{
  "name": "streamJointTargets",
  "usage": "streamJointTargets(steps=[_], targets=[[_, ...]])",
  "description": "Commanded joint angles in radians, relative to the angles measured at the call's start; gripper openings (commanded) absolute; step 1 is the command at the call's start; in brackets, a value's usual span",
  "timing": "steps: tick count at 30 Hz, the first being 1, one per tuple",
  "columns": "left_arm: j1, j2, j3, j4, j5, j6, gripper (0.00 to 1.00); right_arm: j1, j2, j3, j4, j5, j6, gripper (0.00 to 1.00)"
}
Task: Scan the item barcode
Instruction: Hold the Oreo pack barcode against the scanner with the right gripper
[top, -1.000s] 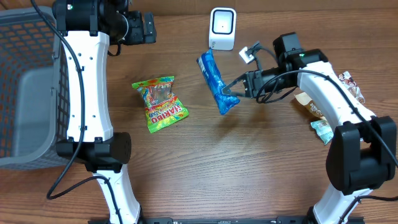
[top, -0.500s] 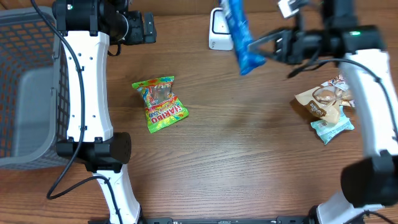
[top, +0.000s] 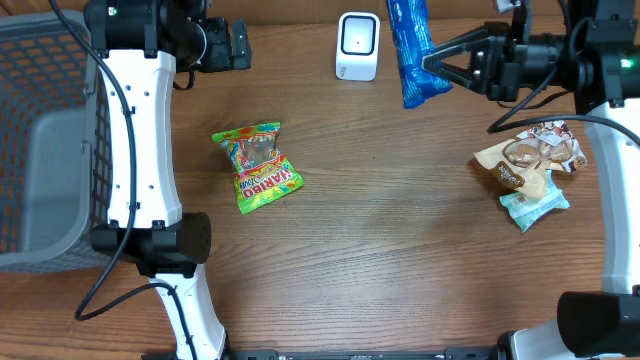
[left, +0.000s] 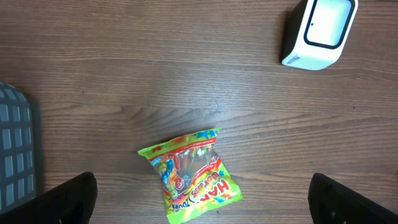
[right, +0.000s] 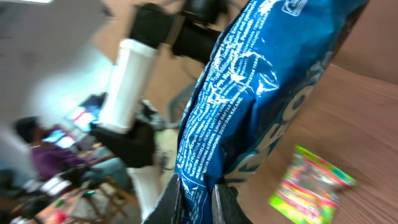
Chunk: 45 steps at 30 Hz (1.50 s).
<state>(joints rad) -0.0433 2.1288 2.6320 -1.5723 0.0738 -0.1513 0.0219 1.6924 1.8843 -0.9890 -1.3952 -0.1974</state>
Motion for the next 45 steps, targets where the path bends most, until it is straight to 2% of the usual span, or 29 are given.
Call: streamJointTargets(steps=[1,9,12,17,23,32,45], targets=[[0.003,0.01,0.005,0.002,-0.003,-0.003,1.0,0.083,-0.005,0.02,0.002,0.412,0.079,0.04],[0.003,0.01,0.005,0.002,-0.003,-0.003,1.0,0.406,0.087,0.02,0.063,1.474,0.123,0.04],[0.003,0.01,0.006,0.002,-0.003,-0.003,1.0,0.475,0.151,0.02,0.113,1.7,0.111,0.04],[0.003,0.01,0.005,0.002,-0.003,-0.003,1.0,0.534,0.304,0.02,0.214,1.933,0.03,0.04],[0.003,0.01,0.005,0.002,-0.003,-0.003,1.0,0.54,0.463,0.02,0.333,2.047,-0.084,0.04],[0.004,0.01,0.005,0.002,-0.003,-0.003,1.0,0.54,0.572,0.02,0.523,2.019,-0.23,0.04],[0.003,0.01,0.005,0.002,-0.003,-0.003,1.0,0.525,0.597,0.019,0.524,1.986,-0.254,0.04]])
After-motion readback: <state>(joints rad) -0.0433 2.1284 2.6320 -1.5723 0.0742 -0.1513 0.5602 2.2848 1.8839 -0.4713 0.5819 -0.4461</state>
